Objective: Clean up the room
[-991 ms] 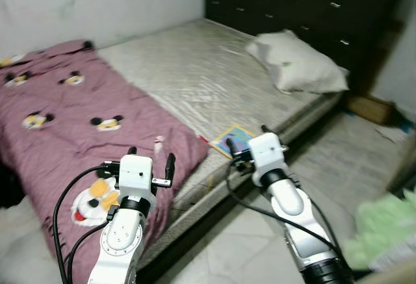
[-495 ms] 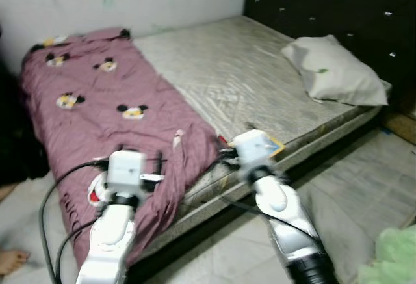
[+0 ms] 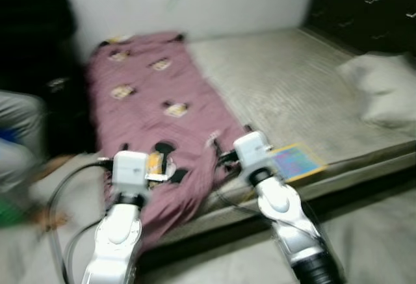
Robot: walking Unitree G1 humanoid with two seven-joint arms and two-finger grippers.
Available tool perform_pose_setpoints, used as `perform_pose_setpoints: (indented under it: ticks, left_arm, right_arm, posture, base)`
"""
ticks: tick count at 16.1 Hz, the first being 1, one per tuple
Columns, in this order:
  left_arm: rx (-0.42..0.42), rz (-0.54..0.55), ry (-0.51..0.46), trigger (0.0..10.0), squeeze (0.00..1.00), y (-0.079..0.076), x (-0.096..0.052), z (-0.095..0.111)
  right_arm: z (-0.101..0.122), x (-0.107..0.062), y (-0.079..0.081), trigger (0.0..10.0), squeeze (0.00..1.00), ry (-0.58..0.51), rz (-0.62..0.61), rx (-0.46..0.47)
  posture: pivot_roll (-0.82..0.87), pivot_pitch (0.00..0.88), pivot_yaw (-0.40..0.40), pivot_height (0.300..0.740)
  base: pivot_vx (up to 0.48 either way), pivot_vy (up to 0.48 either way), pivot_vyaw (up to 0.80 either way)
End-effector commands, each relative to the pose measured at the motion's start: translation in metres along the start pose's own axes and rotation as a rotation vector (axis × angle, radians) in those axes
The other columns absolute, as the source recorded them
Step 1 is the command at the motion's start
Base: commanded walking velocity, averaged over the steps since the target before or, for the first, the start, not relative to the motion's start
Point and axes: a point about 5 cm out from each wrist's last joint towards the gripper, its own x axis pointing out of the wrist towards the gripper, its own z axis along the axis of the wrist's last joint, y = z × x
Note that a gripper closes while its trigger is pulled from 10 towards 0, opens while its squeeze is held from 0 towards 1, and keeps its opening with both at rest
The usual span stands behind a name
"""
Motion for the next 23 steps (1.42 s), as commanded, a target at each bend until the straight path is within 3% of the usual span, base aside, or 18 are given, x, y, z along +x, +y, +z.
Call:
perform_pose_setpoints:
  ticks: [1,9,13,23]
  left_arm:
    - [0.020,0.016,-0.006,10.0,0.00,0.006,0.001,0.001]
    - [0.001,-0.016,-0.025,10.0,0.00,0.003,0.002,0.002]
    - [-0.052,-0.071,-0.049,10.0,0.00,-0.003,-0.001,0.005]
    - [-0.069,-0.099,-0.056,10.0,0.00,-0.004,0.000,0.007]
  right_arm:
    - [0.007,0.004,0.005,10.0,0.00,-0.028,0.010,0.010]
    - [0.010,0.007,0.005,10.0,0.00,-0.050,0.018,0.029]
    - [0.004,0.005,0.004,10.0,0.00,-0.023,0.017,0.049]
    - [0.003,0.004,0.004,10.0,0.00,-0.019,0.002,0.059]
  posture:
    - [0.01,0.000,-0.031,0.740]
    - [0.02,0.000,-0.038,0.740]
    - [0.01,0.000,-0.040,0.740]
    - [0.01,0.000,-0.031,0.740]
  base:
    - [0.000,0.000,0.80]
    - [0.000,0.000,0.72]
    - [0.000,0.000,0.00]
    - [0.294,0.000,0.00]
